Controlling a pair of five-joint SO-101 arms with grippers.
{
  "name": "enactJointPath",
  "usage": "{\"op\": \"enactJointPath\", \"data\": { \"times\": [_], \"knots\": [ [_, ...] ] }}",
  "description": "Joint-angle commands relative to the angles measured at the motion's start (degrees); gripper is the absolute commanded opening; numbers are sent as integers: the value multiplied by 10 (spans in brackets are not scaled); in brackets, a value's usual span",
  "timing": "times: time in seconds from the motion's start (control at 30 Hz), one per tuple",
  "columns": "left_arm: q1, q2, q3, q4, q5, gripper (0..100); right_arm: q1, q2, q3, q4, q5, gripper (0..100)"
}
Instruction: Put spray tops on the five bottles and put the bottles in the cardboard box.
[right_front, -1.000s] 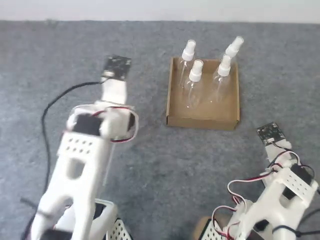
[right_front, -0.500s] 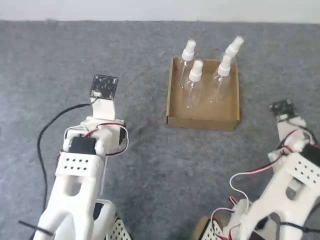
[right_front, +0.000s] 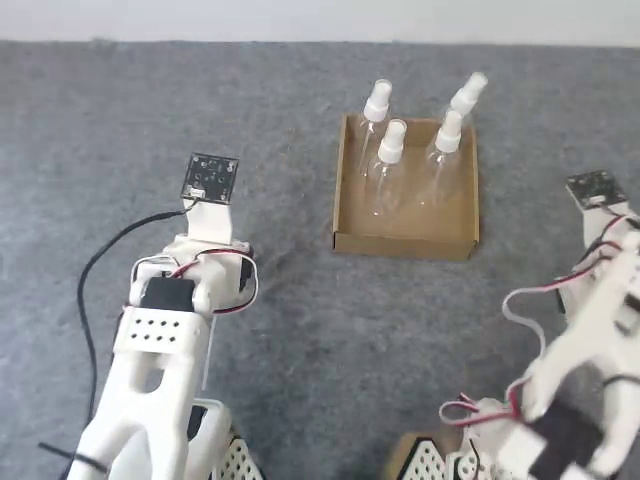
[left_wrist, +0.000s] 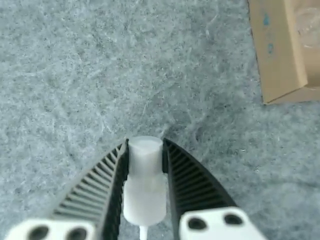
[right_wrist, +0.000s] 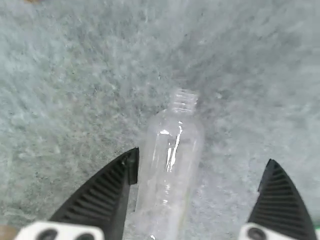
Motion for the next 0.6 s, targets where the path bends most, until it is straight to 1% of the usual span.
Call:
{"op": "enactJointPath", "data": {
  "times": [0.0, 0.17, 0.27, 0.43, 0.57],
  "knots": [
    [1, -22, -5, -12, -1, 13, 7, 48, -40, 7, 18, 314],
    [1, -21, -5, -12, -1, 13, 10, 98, -40, 0, 19, 314],
    [1, -21, -4, -12, -1, 13, 12, 120, -39, -29, 19, 313],
    [2, -21, -4, -12, -1, 13, 23, 145, -40, -53, 18, 225],
    [2, -21, -4, -12, -1, 13, 26, 150, -40, -55, 18, 209]
  ]
}}
